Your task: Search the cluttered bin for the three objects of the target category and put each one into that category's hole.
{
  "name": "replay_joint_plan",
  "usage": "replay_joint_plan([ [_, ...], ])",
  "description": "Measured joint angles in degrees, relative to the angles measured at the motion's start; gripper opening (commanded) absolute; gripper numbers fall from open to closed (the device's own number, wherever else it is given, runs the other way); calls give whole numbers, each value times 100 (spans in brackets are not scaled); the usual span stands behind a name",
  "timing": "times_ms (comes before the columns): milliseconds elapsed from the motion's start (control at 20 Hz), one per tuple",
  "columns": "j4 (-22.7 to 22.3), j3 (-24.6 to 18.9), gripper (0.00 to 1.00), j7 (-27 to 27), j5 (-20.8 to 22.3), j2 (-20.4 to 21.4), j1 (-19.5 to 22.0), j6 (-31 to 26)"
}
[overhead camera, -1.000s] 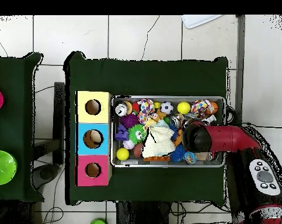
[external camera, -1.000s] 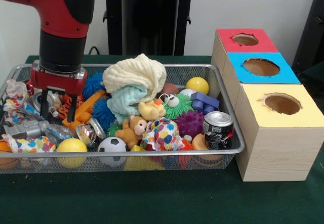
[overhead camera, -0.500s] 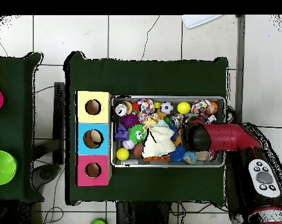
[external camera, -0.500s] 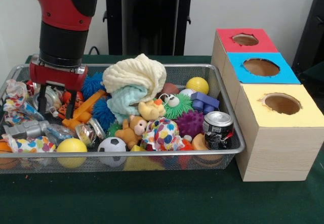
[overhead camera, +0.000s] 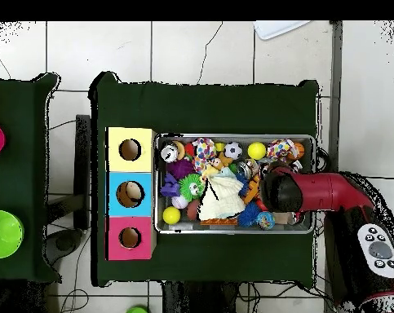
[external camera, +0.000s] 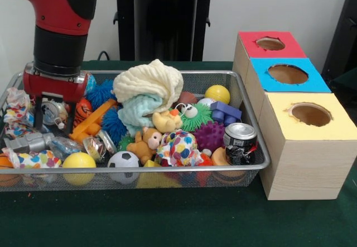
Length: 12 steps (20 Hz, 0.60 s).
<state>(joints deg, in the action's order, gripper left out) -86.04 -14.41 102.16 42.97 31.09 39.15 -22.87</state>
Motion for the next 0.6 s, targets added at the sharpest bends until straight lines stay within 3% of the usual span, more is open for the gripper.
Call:
replay_joint_plan([
  [600,9,-1013,100,-805,316,-109,546,-1],
])
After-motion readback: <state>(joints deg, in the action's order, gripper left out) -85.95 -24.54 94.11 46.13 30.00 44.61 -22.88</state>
